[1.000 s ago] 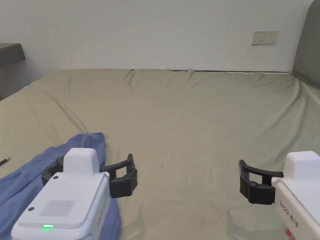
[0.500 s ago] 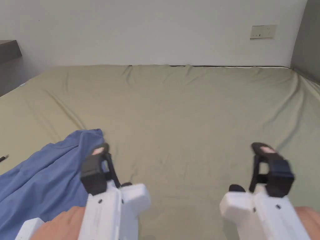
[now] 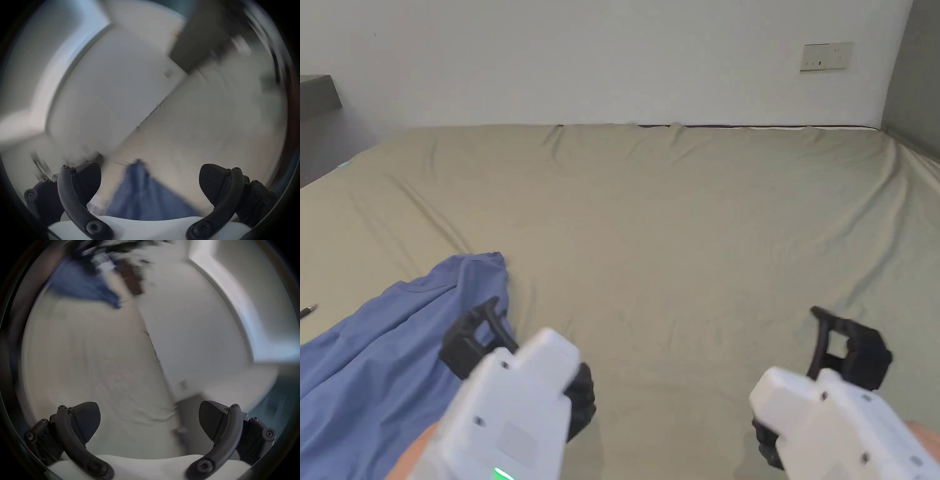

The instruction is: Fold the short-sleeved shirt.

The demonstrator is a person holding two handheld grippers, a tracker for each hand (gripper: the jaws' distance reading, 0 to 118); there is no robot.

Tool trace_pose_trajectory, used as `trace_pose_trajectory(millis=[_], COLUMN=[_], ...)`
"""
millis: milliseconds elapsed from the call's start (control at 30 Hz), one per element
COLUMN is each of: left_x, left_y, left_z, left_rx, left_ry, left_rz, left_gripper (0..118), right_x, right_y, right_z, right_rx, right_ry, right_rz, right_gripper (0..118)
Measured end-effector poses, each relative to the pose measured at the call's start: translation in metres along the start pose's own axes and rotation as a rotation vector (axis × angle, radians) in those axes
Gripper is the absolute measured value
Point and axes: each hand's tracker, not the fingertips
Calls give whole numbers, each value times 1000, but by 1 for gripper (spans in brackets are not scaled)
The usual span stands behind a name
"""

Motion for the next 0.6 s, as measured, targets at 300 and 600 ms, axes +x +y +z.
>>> trace_pose_trajectory(millis=[300, 600], left_x=[-70, -57], left_y=[22, 29], left_z=[32, 36], left_rx=[220, 213], left_ry=[92, 88], left_rz=[651, 601], left_gripper=[118, 118], right_x=[97, 93], right_y=[-45, -22], right_z=[19, 35], right_rx=[57, 116], right_ry=[-67, -222], right_rz=[-1211, -982], right_gripper=[118, 118])
